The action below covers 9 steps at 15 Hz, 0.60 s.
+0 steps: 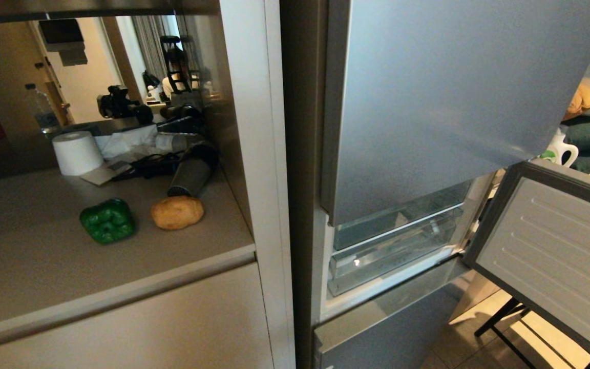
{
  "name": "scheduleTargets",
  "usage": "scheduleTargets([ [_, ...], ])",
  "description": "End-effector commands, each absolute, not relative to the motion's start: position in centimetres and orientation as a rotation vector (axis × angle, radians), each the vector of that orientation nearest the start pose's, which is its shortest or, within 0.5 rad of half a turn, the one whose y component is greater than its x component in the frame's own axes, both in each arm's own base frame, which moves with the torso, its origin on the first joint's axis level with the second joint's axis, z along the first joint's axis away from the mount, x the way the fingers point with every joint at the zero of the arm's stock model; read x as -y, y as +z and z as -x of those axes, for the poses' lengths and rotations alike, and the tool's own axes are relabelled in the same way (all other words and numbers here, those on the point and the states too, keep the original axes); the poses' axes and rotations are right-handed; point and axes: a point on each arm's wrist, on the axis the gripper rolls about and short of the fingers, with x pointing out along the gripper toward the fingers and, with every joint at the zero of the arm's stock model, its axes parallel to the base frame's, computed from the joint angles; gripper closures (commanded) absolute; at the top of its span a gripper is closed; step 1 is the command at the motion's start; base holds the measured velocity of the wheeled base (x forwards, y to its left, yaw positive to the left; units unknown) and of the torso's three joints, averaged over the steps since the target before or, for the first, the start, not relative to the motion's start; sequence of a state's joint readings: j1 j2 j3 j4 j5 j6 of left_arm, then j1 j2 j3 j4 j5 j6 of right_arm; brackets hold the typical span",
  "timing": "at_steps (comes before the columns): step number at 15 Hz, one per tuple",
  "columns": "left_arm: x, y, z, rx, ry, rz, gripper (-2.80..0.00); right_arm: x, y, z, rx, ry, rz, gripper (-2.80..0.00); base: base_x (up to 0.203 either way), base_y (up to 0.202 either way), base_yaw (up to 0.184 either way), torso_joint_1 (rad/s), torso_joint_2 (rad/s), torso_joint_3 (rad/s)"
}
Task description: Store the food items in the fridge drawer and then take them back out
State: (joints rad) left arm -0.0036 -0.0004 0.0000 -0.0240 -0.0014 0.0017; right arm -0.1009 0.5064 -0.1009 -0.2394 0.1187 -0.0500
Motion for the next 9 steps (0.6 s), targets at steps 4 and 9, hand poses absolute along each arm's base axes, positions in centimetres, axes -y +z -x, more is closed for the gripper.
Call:
scheduleTargets([
  [4, 0.0, 7.5, 2.2, 0.014, -0.005, -0.002, 0.00, -0.1, 7.9, 0.1, -0.287, -0.024, 0.105, 0.00, 0.000, 0.000, 0.000, 0.000, 0.00, 0.000],
  [9, 0.0, 7.5, 2.2, 0.014, -0.005, -0.002, 0.00, -0.1, 7.8, 0.1, -0.294, -0.075, 0.075, 0.00, 0.000, 0.000, 0.000, 0.000, 0.00, 0.000],
])
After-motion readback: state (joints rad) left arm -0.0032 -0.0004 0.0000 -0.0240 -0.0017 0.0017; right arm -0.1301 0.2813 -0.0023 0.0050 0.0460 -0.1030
